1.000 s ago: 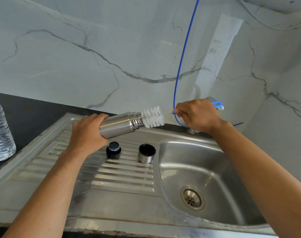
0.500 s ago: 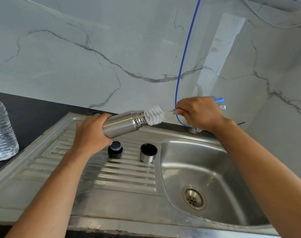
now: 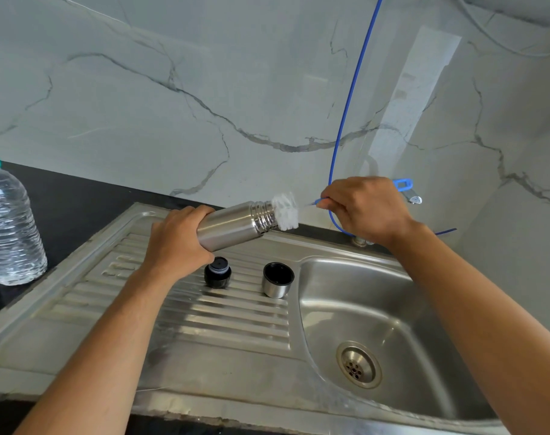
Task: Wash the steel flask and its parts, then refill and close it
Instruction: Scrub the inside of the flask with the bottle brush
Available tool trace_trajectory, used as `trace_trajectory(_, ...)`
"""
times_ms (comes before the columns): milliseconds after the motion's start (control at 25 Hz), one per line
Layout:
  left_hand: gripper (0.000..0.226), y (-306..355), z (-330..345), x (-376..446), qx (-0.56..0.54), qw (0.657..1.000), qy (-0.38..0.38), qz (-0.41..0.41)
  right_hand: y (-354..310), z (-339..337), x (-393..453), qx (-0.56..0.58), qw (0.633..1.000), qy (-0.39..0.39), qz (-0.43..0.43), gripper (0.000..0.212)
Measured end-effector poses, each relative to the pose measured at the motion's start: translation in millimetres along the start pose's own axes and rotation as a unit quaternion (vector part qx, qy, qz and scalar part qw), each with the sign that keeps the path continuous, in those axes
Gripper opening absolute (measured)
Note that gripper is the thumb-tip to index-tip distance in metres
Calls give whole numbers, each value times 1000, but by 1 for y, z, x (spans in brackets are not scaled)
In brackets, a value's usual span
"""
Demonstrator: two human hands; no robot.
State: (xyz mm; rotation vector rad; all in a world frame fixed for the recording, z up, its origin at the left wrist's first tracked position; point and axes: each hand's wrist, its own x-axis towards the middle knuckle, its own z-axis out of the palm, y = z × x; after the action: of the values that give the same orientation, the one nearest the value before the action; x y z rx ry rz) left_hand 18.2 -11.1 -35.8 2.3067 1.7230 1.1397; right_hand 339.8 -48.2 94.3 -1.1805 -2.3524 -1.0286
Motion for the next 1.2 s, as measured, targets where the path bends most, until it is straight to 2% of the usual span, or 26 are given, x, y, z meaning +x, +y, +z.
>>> trace_trajectory(40,77,1,0,-1,2,1000,0,6,-3,-6,6,50,995,-74,41,49)
trace_trajectory(120,76,4,1,-2,8,1000,-2,15,-6,-17,16,188,943,-230,149,50)
trace_trajectory(160,77,4,2,-2,12,1000,-1,16,-5,-20,17,220,923,-266,172,47)
trace_trajectory(200,77,4,2,-1,15,1000,-1,14,-4,-19,14,216,926,-262,163,42)
trace_trajectory(240,78,4,1,0,16,1000,0,12,-2,-15,7,162,955,-213,127,39)
trace_trajectory(280,78,3,1,0,14,1000,1,9,0,-9,0,85,985,-130,75,37)
trace_trajectory(320,79,2,1,1,8,1000,0,6,4,-2,-7,17,998,-45,27,32)
trace_trajectory(400,79,1,0,0,-2,1000,0,4,3,4,-13,-64,996,53,-25,28)
trace_trajectory(440,79,2,0,0,-2,1000,2,8,2,4,-13,-57,997,52,-29,31)
trace_trajectory(480,79,2,0,-1,0,1000,3,12,0,3,-11,-23,999,20,-20,37)
trace_trajectory(560,79,3,1,-2,10,1000,4,20,-8,-9,-1,83,987,-129,40,44)
trace_trajectory(640,80,3,1,-2,24,999,7,28,-11,-17,8,194,932,-279,128,45)
trace_trajectory(680,80,2,1,-1,32,999,9,31,-12,-18,11,204,918,-307,148,44)
trace_trajectory(720,81,2,1,-1,37,999,12,30,-13,-14,9,171,933,-285,141,44)
trace_trajectory(800,83,1,0,1,30,999,19,24,-13,-1,0,-8,991,-116,70,45)
trace_trajectory(880,82,-1,-1,2,13,999,21,20,-18,5,-11,-96,995,6,32,45)
trace_trajectory(920,82,0,-1,1,10,999,22,21,-20,6,-14,-97,995,23,25,46)
trace_trajectory(1000,81,3,1,0,15,999,22,29,-24,5,-10,-33,998,-29,48,53)
trace_trajectory(1040,81,5,3,-1,20,999,21,35,-27,2,-4,28,989,-115,86,55)
trace_trajectory(1120,80,8,6,-3,27,998,16,49,-30,-6,8,206,919,-286,175,54)
trace_trajectory(1160,80,8,7,-2,31,998,14,51,-32,-7,12,260,891,-319,191,51)
trace_trajectory(1200,81,7,6,-1,34,998,13,47,-32,-7,12,277,892,-311,177,46)
